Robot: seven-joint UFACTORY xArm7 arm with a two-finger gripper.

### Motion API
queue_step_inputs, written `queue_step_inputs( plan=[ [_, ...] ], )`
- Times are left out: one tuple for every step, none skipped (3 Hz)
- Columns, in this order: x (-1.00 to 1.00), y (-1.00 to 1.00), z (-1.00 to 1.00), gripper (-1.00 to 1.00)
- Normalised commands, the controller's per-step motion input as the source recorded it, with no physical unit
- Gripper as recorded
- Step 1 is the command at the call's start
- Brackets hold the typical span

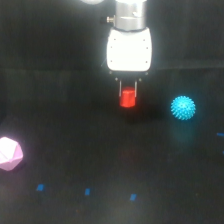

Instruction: Pick up the red object from the table

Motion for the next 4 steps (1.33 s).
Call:
queue_step_inputs(
  plan=[
    [0.43,0.04,0.98,-1.00],
    [0.10,-0.82,1.00,-1.00],
    [-0.11,-0.62,-0.20,-1.00],
    [-0.12,-0.66,-0.46,-1.00]
  ],
)
